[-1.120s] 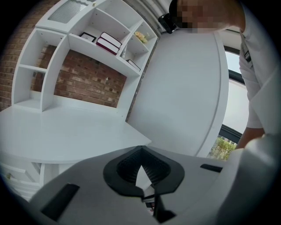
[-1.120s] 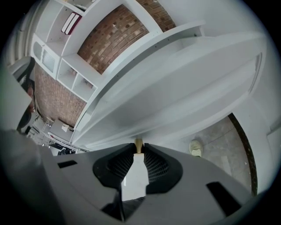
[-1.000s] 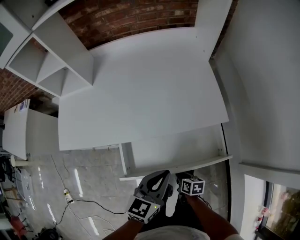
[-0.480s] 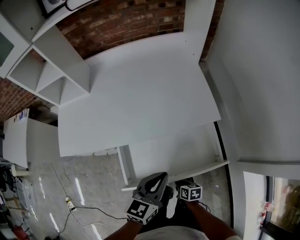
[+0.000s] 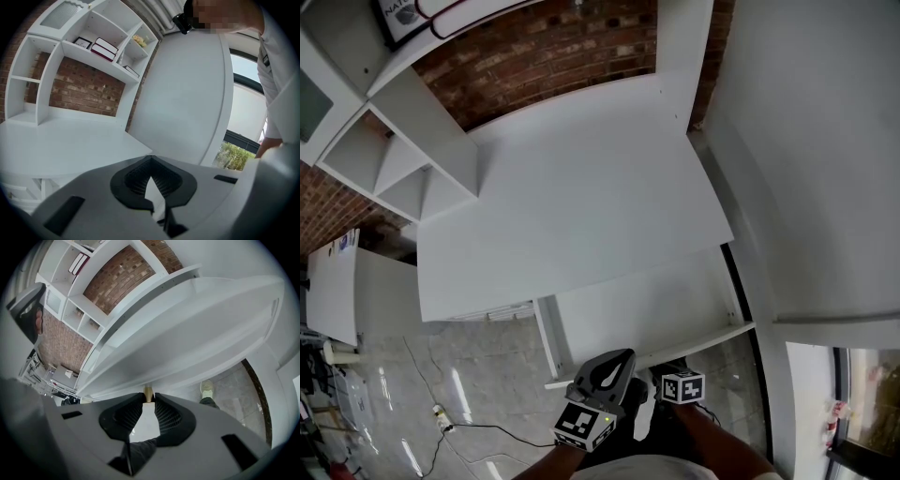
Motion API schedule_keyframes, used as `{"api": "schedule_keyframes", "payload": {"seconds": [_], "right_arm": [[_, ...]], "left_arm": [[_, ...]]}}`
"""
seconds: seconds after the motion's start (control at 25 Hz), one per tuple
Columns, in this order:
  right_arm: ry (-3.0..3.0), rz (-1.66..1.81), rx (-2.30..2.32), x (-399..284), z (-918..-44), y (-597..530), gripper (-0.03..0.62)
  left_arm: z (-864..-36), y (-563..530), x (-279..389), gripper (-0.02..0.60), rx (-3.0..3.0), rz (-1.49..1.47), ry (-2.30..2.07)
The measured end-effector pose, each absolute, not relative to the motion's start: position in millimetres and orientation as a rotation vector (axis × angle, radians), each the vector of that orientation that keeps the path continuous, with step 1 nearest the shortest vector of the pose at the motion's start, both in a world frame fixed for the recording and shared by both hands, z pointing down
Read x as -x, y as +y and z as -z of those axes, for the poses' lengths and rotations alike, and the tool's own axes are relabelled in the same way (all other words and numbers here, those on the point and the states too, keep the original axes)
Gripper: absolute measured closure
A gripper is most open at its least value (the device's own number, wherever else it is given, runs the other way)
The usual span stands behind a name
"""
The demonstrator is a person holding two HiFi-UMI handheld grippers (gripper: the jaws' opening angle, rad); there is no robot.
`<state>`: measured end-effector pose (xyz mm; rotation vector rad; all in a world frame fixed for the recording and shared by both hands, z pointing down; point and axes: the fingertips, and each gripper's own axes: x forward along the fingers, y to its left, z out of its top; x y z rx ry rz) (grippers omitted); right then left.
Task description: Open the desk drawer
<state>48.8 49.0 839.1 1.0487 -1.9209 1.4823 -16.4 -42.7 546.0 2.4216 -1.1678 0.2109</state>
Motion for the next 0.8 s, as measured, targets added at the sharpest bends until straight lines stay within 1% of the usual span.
{"api": "schedule_keyframes", "payload": {"seconds": [0.24, 0.36, 0.6, 0.8], "right_arm": [[-1.858, -1.525, -1.037, -59.2, -826.9, 66.0, 0.517], [-1.857, -1.495, -0.972, -60.5, -809.0, 75.1, 0.517], [-1.986, -1.467, -0.905, -55.9, -746.2, 59.8, 0.540], [-2.130, -1.412, -0.953, -46.6, -682.4, 16.6, 0.553]], "left_arm": [[-543.4, -42.2, 8.6, 0.574, -2.435, -0.199, -1.143], [-539.2, -45.2, 6.0, 0.572, -2.438, -0.187, -1.138], [-523.1, -52.8, 5.6, 0.572, -2.440, -0.170, -1.142], [-502.8, -59.6, 9.2, 0.574, -2.438, -0.164, -1.144]]}}
